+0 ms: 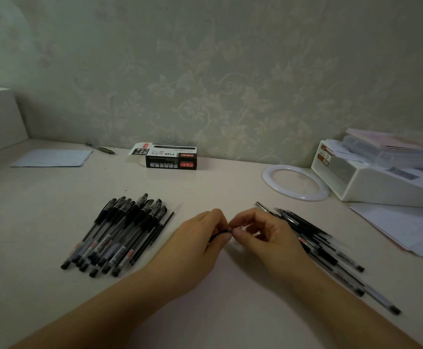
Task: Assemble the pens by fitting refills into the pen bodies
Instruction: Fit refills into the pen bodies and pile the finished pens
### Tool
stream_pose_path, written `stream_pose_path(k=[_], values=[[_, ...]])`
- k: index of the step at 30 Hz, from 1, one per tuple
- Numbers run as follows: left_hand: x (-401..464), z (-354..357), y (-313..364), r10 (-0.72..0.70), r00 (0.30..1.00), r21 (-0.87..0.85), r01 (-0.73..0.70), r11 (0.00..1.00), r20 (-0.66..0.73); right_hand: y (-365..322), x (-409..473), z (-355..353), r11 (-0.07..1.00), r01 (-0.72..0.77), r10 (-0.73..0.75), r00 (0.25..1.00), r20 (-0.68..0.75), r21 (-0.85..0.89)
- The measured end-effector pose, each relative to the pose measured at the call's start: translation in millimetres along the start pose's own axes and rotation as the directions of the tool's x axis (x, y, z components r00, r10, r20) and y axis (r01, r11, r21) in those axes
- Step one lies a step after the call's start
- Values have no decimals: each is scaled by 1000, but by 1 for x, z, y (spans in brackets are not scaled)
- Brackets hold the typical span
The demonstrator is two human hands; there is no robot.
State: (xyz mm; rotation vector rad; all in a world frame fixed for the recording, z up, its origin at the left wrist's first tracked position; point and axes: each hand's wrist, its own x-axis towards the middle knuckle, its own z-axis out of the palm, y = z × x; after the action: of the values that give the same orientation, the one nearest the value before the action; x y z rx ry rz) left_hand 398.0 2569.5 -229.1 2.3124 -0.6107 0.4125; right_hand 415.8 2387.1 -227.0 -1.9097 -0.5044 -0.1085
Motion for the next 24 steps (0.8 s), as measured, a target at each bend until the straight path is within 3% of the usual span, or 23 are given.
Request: stream_pose_path(k=[8,13,17,20,24], values=[[1,-2,2,17,1000,9,-17,1000,5,0,1,3,999,-44,44,998,-35,7],[0,-4,4,15,1000,3,-15,1000,21,4,3,-1,992,-84,88,996,-31,97],[2,-5,0,-16,1000,10,16,1000,-22,3,3,-3,971,-113,144,980,-137,211],[3,-5,-3,-34,998,26,35,999,-54,2,2,-3,992,-95,109,974,-196,81],[3,-4,-5,-53,997,41,55,998,-59,0,-3,4,967,-37,12,995,-102,-251]])
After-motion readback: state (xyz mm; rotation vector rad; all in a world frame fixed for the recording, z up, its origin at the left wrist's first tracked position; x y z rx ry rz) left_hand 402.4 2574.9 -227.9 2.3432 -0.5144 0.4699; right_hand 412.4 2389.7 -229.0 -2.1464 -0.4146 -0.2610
